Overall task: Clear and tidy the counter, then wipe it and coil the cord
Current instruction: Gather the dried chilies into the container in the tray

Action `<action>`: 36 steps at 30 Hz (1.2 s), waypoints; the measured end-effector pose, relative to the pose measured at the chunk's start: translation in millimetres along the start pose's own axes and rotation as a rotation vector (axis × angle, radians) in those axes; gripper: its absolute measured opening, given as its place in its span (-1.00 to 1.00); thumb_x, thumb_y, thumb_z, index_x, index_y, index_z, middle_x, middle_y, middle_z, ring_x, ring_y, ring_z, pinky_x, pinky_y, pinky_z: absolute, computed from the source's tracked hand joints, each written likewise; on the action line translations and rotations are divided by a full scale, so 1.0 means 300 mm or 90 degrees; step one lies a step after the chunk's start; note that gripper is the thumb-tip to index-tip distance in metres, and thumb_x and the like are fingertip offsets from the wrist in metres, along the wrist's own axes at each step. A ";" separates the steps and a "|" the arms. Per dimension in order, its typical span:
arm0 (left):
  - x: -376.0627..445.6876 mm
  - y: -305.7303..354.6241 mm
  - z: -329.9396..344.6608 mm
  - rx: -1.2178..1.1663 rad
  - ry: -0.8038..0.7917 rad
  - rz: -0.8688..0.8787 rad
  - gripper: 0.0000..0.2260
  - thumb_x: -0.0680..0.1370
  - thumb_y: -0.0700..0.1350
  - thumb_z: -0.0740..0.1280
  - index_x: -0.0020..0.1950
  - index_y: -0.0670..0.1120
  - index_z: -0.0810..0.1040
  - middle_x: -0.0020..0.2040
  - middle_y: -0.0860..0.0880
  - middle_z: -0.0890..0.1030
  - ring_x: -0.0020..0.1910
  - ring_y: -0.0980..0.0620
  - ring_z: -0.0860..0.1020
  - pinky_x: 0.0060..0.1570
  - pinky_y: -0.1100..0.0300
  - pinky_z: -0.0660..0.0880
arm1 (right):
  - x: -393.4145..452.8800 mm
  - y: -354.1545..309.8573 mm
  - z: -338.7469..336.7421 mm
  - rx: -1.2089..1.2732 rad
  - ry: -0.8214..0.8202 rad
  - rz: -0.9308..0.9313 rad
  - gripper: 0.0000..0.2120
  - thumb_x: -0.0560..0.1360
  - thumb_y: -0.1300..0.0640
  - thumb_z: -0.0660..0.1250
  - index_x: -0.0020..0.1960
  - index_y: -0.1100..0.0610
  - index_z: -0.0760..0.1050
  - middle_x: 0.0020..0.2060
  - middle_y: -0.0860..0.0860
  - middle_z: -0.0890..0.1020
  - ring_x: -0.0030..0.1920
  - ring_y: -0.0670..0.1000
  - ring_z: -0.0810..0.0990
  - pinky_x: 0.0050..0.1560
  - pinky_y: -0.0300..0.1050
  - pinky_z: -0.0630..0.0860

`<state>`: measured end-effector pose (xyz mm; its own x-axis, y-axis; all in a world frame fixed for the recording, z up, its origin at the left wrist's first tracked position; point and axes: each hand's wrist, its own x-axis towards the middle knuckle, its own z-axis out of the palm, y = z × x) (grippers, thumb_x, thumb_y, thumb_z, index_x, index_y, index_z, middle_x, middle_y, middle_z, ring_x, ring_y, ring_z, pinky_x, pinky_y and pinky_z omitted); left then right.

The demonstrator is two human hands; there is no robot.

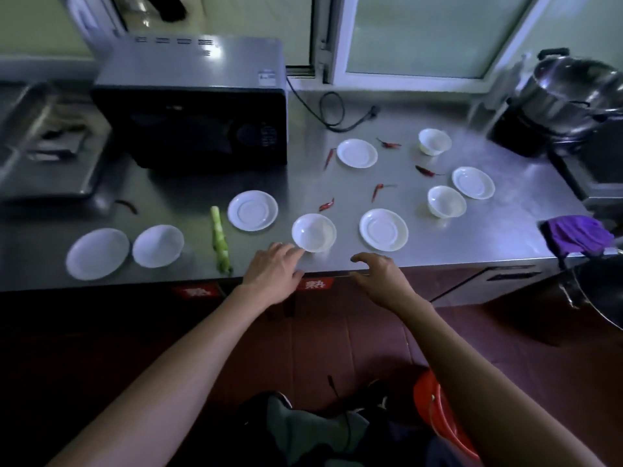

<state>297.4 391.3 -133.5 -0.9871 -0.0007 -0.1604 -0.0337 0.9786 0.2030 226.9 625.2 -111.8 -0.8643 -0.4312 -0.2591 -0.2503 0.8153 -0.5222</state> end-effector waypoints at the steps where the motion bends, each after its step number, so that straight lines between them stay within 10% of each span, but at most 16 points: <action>1: -0.026 -0.033 0.000 -0.009 0.002 -0.015 -0.56 0.61 0.05 0.24 0.49 -0.01 0.35 0.42 -0.02 0.43 0.40 -0.09 0.36 0.27 -0.07 0.40 | 0.005 -0.037 0.020 -0.008 -0.011 -0.010 -0.63 0.52 0.08 0.38 0.31 0.09 0.54 0.25 0.06 0.60 0.19 0.09 0.59 0.25 0.10 0.49; 20: -0.239 -0.542 0.025 -0.074 0.036 -0.250 -0.63 0.57 0.02 0.26 0.35 -0.05 0.42 0.35 -0.05 0.44 0.37 -0.13 0.38 0.18 -0.14 0.47 | 0.353 -0.516 0.325 -0.123 -0.163 -0.216 -0.54 0.51 0.05 0.39 0.39 0.06 0.47 0.38 -0.01 0.52 0.37 0.09 0.46 0.34 0.06 0.40; 36: -0.072 -0.864 0.039 -0.040 -0.088 -0.436 -0.17 0.49 0.20 0.34 0.61 0.08 -0.06 0.62 -0.10 -0.11 0.58 -0.22 -0.11 0.43 -0.29 0.20 | 0.695 -0.731 0.480 -0.084 -0.282 -0.305 -0.64 0.51 0.14 0.37 0.30 0.08 0.55 0.27 0.05 0.61 0.23 0.14 0.56 0.22 0.12 0.50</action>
<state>329.4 140.2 -194.1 -0.7117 -0.5824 -0.3929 -0.6537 0.7538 0.0669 164.6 300.8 -168.3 -0.3894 -0.8531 -0.3473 -0.6385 0.5217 -0.5658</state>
